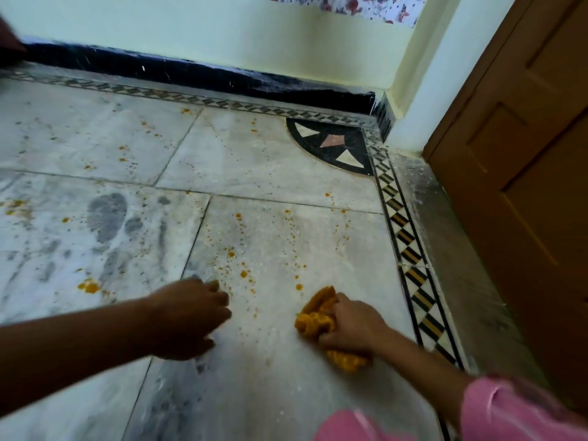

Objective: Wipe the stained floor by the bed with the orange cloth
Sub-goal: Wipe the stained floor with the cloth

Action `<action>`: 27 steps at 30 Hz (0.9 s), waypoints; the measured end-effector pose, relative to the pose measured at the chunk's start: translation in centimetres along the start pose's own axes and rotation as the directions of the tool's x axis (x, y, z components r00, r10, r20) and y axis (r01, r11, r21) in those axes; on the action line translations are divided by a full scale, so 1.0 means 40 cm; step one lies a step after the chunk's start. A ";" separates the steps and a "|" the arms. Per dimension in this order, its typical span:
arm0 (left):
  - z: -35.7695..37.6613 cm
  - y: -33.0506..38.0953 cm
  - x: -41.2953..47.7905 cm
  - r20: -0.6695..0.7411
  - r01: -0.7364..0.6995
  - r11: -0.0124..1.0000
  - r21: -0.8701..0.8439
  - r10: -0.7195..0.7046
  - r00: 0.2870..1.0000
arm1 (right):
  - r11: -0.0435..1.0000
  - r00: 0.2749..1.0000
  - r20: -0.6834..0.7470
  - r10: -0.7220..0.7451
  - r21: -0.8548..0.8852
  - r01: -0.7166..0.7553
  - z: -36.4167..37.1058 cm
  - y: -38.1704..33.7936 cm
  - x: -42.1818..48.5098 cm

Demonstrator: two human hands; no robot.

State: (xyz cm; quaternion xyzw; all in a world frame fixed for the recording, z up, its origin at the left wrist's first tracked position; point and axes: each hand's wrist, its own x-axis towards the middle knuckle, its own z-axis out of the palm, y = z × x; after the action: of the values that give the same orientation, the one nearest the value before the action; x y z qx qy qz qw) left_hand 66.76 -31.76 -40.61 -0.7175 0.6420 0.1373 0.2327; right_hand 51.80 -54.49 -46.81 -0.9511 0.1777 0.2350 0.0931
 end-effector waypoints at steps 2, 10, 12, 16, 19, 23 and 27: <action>-0.015 -0.054 -0.060 0.009 -0.022 0.998 0.057 0.021 1.000 | 0.988 0.998 0.059 -0.022 -0.148 0.031 -0.089 -0.010 -0.024; 0.125 -0.023 -0.107 -0.137 0.025 0.991 -0.128 -0.043 0.990 | 0.983 0.966 0.251 -0.063 -0.153 0.104 -0.237 -0.141 -0.066; 0.199 0.000 -0.079 -0.321 0.006 0.975 -0.223 -0.079 0.944 | 0.998 0.982 0.186 -0.015 -0.055 0.026 -0.167 -0.162 -0.037; 0.330 0.056 -0.028 -0.499 0.024 0.922 -0.385 -0.231 0.835 | 0.935 0.960 0.040 0.279 0.216 -0.280 0.049 -0.186 0.033; 0.397 0.088 -0.011 -0.531 0.081 0.851 -0.519 -0.395 0.750 | 0.896 0.882 -0.248 0.401 0.308 -0.321 0.180 -0.262 0.010; 0.462 0.099 -0.023 -0.508 0.131 0.786 -0.604 -0.506 0.697 | 0.961 0.868 -0.450 0.212 0.255 -0.102 0.298 -0.278 -0.143; 0.475 0.105 -0.053 -0.497 0.160 0.782 -0.603 -0.525 0.691 | 0.894 0.729 -0.527 0.438 0.341 -0.291 0.312 -0.154 -0.153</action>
State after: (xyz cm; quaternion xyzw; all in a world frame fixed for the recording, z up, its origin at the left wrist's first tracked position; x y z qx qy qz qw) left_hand 64.26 -20.51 -56.45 -0.8653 0.4681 0.0021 -0.1793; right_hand 43.94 -43.78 -54.18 -0.9040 0.4084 -0.0816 0.0965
